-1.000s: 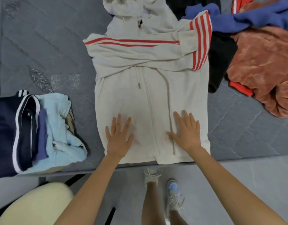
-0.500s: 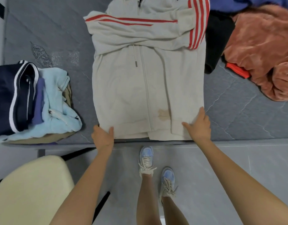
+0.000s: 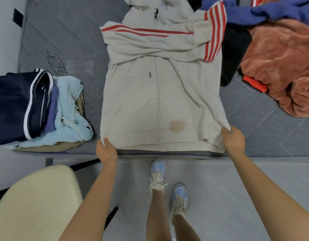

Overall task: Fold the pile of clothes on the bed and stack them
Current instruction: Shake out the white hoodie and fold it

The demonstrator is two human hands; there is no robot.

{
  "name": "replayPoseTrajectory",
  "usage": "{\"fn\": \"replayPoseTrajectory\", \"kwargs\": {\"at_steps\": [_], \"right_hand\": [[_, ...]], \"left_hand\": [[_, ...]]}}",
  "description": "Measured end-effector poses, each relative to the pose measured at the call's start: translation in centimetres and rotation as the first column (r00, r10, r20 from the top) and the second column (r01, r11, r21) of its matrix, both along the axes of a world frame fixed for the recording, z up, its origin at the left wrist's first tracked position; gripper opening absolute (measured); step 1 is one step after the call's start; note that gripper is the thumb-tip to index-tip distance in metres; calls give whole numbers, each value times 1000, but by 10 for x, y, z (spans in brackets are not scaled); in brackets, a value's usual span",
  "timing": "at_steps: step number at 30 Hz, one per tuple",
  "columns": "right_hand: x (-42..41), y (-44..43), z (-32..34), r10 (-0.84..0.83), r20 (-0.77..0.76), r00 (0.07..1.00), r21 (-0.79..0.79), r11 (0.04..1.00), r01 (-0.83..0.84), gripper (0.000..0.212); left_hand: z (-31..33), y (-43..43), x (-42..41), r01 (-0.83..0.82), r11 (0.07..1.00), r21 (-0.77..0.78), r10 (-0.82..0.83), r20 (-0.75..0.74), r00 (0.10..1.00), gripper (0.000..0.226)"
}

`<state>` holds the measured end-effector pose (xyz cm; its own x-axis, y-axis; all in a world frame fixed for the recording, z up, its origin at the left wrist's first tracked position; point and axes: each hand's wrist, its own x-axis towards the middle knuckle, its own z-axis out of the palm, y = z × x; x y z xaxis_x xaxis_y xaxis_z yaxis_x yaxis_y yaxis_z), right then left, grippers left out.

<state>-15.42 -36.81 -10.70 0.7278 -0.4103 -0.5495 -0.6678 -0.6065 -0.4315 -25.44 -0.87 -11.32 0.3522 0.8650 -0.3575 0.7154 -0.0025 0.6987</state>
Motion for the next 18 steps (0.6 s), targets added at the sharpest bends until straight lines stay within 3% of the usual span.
{"fn": "replayPoseTrajectory", "kwargs": {"at_steps": [5,9,12,16,18], "right_hand": [[18,31,8,-23,-7,1000,287,958,24,30],[48,69,27,-122,71,990,490,869,72,32],[86,96,38,-241,128,962,570,812,127,32],[139,127,43,-330,174,928,586,792,172,34],[165,141,47,-394,135,909,638,737,225,36]], "left_hand": [[15,-17,32,61,975,-214,-3,261,965,31],[27,-22,80,164,972,-168,-92,369,925,23],[25,-10,125,189,975,-121,-133,364,922,18],[28,10,185,124,978,-169,-46,405,913,25],[33,23,210,104,977,-189,-11,441,897,25]]}}
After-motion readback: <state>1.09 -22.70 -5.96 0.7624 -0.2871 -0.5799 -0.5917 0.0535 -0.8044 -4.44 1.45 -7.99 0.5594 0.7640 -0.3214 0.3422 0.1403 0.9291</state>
